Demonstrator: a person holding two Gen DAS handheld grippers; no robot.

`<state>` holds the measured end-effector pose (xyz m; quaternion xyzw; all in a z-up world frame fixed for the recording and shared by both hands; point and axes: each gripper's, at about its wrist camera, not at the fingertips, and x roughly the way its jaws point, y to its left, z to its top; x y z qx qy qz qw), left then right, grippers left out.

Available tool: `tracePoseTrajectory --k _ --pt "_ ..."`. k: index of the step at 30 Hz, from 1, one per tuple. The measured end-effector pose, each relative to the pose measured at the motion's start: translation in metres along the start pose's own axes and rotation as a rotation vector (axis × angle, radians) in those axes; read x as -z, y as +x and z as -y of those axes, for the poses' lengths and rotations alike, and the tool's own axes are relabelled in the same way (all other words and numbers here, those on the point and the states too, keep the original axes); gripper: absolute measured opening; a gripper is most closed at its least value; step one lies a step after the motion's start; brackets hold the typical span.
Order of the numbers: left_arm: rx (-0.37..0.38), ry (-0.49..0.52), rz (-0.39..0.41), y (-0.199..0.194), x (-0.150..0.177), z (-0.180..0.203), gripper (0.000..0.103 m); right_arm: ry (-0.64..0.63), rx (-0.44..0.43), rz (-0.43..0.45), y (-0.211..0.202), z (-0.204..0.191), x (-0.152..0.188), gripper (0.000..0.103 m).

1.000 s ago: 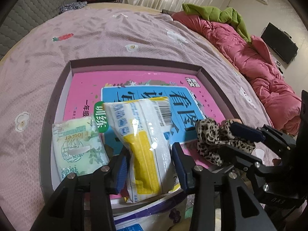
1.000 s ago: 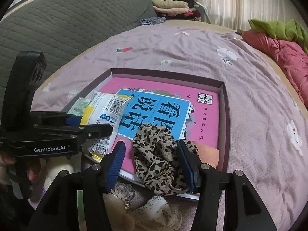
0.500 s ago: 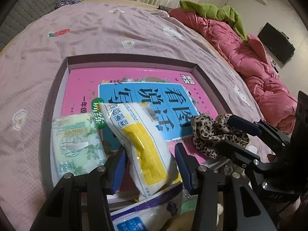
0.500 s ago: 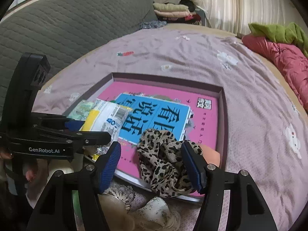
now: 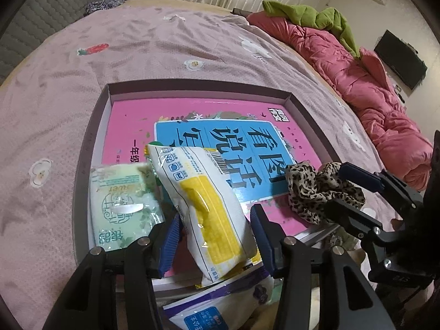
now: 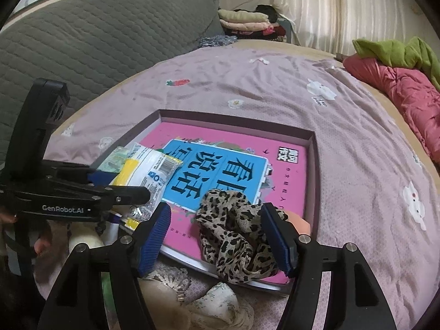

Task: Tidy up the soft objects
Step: 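Lower the snack bag into the box and open the left gripper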

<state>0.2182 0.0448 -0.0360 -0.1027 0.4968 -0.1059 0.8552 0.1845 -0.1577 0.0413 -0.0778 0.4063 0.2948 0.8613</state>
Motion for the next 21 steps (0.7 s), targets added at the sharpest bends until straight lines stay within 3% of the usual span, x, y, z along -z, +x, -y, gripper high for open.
tracePoseTrajectory --k 5,11,21 --pt "0.071 -0.015 -0.030 -0.002 0.000 -0.004 0.050 0.006 0.007 0.002 -0.001 0.001 0.000 0.070" --pt "0.110 -0.063 0.010 -0.012 -0.002 -0.012 0.050 0.008 0.005 0.003 -0.001 0.002 0.000 0.070" --pt "0.057 -0.052 0.031 -0.017 -0.002 -0.015 0.050 0.004 -0.006 -0.006 0.000 0.000 0.002 0.070"
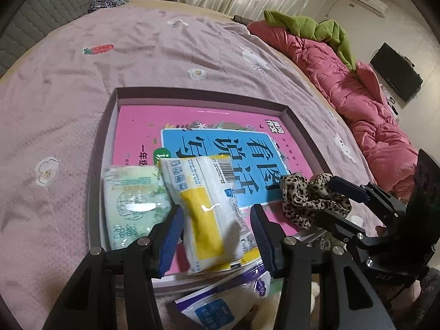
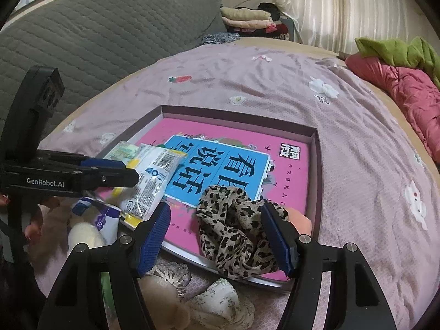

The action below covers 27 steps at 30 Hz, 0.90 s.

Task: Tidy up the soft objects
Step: 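Lower the snack bag into the box and open the left gripper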

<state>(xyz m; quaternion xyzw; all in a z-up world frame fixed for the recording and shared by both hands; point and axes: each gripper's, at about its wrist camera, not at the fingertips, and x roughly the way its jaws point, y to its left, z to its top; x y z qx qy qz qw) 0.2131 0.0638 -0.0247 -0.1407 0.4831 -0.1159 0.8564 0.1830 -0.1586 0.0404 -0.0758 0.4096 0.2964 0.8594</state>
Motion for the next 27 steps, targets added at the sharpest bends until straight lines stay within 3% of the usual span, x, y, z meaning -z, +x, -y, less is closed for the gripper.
tracePoseTrajectory --k 9,12,27 --pt "0.004 0.003 0.017 -0.004 -0.001 0.001 0.050 0.006 0.001 0.035 -0.006 0.000 -0.002 0.070" --pt "-0.005 0.017 0.023 -0.007 -0.001 0.005 0.050 0.007 -0.021 0.060 -0.010 -0.001 -0.005 0.075" --pt "0.001 0.025 0.062 -0.017 0.001 0.007 0.050 -0.011 -0.077 0.147 -0.026 -0.007 -0.009 0.076"
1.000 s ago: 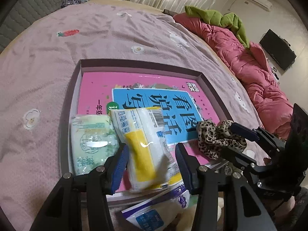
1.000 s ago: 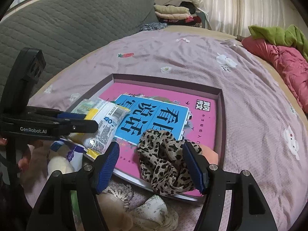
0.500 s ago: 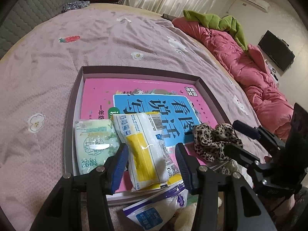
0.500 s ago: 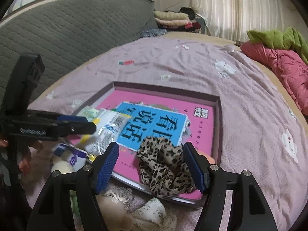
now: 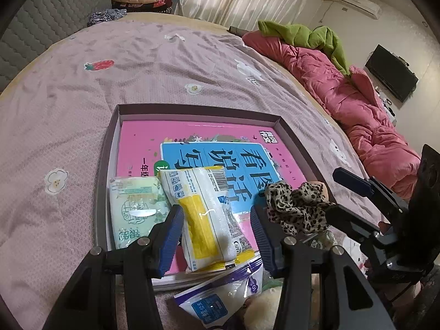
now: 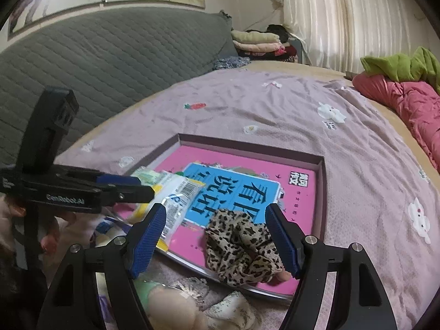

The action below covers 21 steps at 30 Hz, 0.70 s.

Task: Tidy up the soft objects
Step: 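Lower the snack bag into the box and open the left gripper, then move both grippers back toward the two cream teddy bears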

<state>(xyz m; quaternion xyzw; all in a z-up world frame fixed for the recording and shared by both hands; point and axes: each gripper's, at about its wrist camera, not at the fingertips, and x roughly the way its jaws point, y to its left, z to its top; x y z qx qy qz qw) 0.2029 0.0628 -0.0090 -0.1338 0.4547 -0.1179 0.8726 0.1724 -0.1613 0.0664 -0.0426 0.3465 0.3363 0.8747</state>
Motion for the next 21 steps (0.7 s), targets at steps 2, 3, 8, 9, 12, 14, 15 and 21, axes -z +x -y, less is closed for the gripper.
tracePoseTrajectory --k 2,3,8,9,12,14,15,21 --pt "-0.002 0.004 0.005 -0.001 0.000 0.001 0.050 -0.005 0.000 0.003 -0.001 -0.001 0.000 0.076" --pt "-0.005 0.007 0.008 -0.002 0.001 0.001 0.050 -0.004 0.001 0.001 -0.001 -0.001 0.000 0.076" --pt "-0.024 0.017 0.017 -0.008 0.003 0.006 0.050 0.001 0.004 0.008 -0.005 -0.001 -0.001 0.076" --pt "-0.027 0.021 0.023 -0.009 0.004 0.007 0.050 -0.002 -0.001 0.021 -0.007 -0.002 -0.002 0.076" --pt "-0.032 0.043 0.031 -0.013 0.006 0.012 0.051 -0.021 -0.011 0.054 -0.015 -0.007 -0.002 0.076" --pt "-0.042 0.062 0.039 -0.016 0.008 0.017 0.055 -0.032 -0.017 0.070 -0.019 -0.009 -0.003 0.076" --pt "-0.049 0.073 0.045 -0.017 0.009 0.019 0.056 -0.035 -0.018 0.077 -0.020 -0.010 -0.003 0.076" --pt "-0.061 0.079 0.067 -0.024 0.012 0.023 0.056 -0.045 -0.010 0.102 -0.029 -0.011 0.000 0.076"
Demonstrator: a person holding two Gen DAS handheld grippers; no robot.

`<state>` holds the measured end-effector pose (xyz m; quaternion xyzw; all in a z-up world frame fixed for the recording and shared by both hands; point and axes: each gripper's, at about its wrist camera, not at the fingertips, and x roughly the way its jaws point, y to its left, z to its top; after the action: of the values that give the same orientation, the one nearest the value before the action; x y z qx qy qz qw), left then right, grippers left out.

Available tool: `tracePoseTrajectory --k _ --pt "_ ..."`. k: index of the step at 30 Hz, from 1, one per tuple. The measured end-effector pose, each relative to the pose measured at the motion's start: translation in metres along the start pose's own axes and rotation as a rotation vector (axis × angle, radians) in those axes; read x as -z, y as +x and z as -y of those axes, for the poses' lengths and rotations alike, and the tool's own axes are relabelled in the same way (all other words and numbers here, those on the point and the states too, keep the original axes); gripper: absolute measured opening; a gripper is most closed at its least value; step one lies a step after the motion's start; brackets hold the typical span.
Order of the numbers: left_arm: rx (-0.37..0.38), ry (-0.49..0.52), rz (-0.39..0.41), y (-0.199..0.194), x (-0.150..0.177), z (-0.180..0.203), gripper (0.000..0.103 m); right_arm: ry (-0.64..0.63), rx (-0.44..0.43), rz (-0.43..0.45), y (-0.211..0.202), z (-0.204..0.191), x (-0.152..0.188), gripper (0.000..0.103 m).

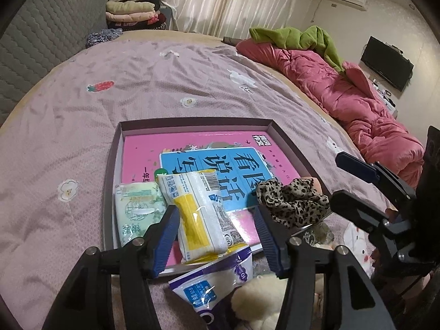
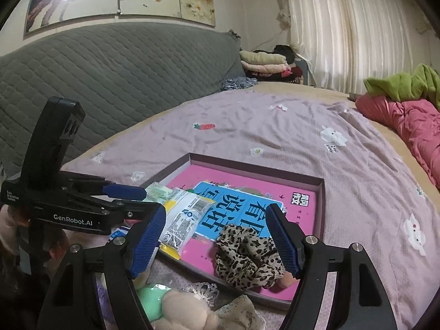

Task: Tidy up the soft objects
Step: 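Move both grippers back toward the two cream teddy bears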

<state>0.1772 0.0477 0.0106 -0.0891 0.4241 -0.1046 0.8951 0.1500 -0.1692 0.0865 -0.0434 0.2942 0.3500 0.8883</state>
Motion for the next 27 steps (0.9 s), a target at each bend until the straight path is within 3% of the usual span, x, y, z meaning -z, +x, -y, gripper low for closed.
tracePoseTrajectory --k 13,21,27 --pt "-0.088 -0.078 0.086 -0.030 0.011 -0.017 0.056 0.171 -0.063 0.081 -0.029 0.026 0.003 0.076" --pt "-0.096 -0.111 0.091 -0.038 0.023 -0.017 0.056 0.249 0.079 0.052 -0.040 0.042 0.011 0.077" --pt "-0.100 -0.095 0.101 -0.047 0.032 -0.010 0.056 0.237 0.072 0.063 -0.050 0.035 0.013 0.077"
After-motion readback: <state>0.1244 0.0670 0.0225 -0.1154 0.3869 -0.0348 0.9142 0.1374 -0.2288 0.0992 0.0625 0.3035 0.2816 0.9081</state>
